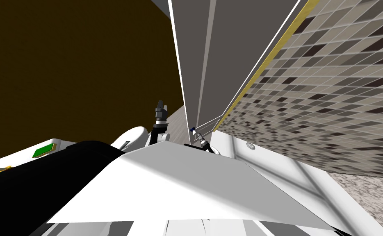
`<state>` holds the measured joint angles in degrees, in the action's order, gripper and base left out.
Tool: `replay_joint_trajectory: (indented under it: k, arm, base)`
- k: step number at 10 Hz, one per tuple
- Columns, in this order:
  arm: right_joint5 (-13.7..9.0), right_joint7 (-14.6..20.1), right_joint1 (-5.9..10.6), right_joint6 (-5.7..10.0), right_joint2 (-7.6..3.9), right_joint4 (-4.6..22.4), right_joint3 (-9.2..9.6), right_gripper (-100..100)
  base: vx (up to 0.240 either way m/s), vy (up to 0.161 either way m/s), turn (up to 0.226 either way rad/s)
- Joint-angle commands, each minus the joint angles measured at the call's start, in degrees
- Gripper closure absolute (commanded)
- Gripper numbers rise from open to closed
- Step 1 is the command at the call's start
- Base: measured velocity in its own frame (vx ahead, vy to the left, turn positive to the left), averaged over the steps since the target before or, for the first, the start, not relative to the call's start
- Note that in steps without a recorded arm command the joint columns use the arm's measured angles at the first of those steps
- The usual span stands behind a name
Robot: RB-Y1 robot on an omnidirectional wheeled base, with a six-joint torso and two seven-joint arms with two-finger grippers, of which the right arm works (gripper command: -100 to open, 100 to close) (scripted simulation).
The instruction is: Push the door open
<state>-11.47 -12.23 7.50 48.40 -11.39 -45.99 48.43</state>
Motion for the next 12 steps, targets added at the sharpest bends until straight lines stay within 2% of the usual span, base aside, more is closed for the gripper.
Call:
replay_joint_trajectory:
  k: [1,3,5,6,8,11,12]
  arm:
    - [-0.51,1.77,0.43,0.31,0.25,0.38,-0.01,100]
    - [-2.29,5.49,0.74,0.24,0.62,0.67,0.61,100]
    - [-3.19,8.49,0.90,0.21,0.80,0.82,0.92,100]
    - [-3.19,8.94,0.90,0.21,0.80,0.82,0.92,100]
    - [-4.98,12.63,1.21,0.14,1.16,1.11,1.55,100]
    - [-5.88,16.10,1.37,0.11,1.35,1.26,1.87,100]
    - [-6.78,18.30,1.53,0.08,1.53,1.40,2.18,100]
  base:
    - [0.025,0.034,-0.018]
    - [0.037,0.043,-0.046]
    - [0.034,0.049,-0.027]
    - [0.036,0.042,-0.019]
    - [0.040,0.053,-0.045]
    - [0.032,0.042,-0.020]
    - [0.028,0.040,-0.039]
